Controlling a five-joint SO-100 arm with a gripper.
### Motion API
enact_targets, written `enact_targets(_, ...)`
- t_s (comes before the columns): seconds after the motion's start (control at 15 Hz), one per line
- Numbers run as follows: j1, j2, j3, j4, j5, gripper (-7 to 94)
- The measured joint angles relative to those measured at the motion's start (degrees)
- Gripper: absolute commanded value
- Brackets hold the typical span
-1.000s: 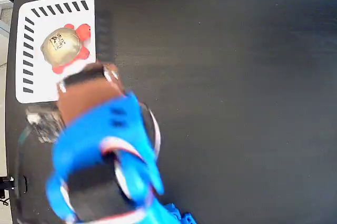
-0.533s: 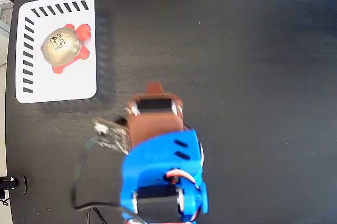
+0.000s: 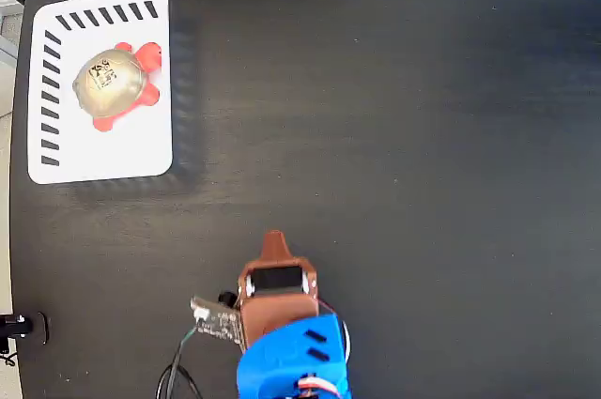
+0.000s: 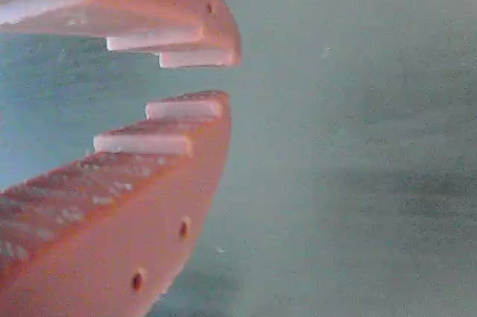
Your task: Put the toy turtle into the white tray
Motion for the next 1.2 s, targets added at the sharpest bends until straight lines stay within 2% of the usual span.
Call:
enact_targets(0.13, 0.35, 5.01, 3.87, 0.88, 0.0, 0)
enact_targets(0.47, -1.32, 11.87, 4.48, 10.2, 0.0, 0)
enact_targets(1.2, 0.26, 11.87, 4.48, 10.28, 0.97, 0)
